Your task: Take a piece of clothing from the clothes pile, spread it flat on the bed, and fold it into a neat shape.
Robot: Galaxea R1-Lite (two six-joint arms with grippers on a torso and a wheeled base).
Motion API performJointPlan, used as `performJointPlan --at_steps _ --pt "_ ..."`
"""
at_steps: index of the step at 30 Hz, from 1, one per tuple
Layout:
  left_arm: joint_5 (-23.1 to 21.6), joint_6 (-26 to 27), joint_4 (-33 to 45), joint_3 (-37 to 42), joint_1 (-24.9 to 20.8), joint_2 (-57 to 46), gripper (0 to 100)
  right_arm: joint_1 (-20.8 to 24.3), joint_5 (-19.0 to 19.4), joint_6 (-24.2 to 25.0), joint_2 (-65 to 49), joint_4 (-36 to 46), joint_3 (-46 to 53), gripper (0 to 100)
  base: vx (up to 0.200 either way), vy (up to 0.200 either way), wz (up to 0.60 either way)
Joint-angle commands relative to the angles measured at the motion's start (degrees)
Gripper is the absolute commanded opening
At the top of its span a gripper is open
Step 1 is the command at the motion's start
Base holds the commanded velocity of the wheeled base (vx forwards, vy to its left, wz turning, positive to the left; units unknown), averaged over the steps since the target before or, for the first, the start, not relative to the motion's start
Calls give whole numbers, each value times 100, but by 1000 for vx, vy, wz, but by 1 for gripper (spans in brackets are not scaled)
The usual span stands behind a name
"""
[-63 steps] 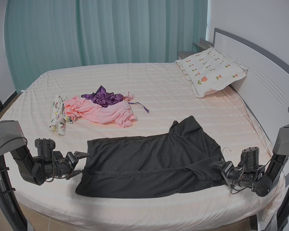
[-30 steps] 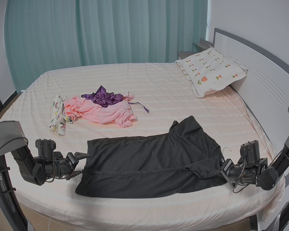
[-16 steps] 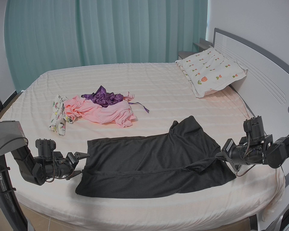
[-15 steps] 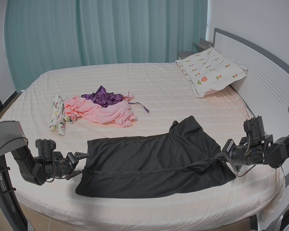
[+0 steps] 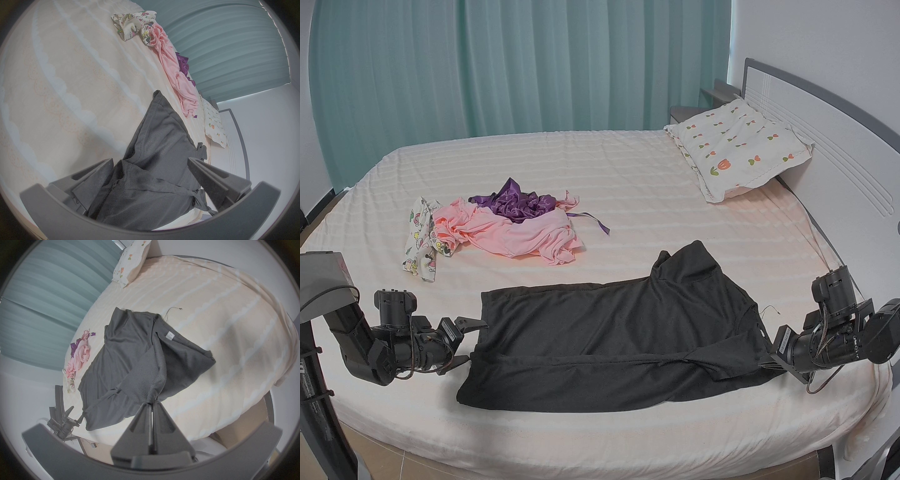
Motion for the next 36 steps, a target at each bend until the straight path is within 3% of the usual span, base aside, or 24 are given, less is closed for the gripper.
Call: performJointPlan --at_steps 1,2,3,8,14,25,32,36 --pt "-8 -2 -2 4 1 5 100 -4 26 -29 135 -17 117 0 0 0 0" --pt "-8 -2 -2 4 1 14 100 -4 17 -64 214 -17 135 0 0 0 0" --pt "1 -2 -2 4 1 14 100 -4 17 -125 276 -17 152 100 0 0 0" --pt "-8 -2 -2 -5 1 23 100 -74 -18 -468 407 -79 275 100 0 0 0" --pt "1 15 -11 -5 1 40 100 -241 17 -538 390 -237 179 100 0 0 0" --pt "1 24 -11 4 1 49 100 -285 26 -582 1585 -1968 21 100 0 0 0" --pt "1 24 -11 4 1 49 100 -522 35 -1110 2446 -3058 -32 100 0 0 0" --pt "1 24 -11 4 1 49 100 -566 26 -1250 2526 -3225 -32 100 0 0 0"
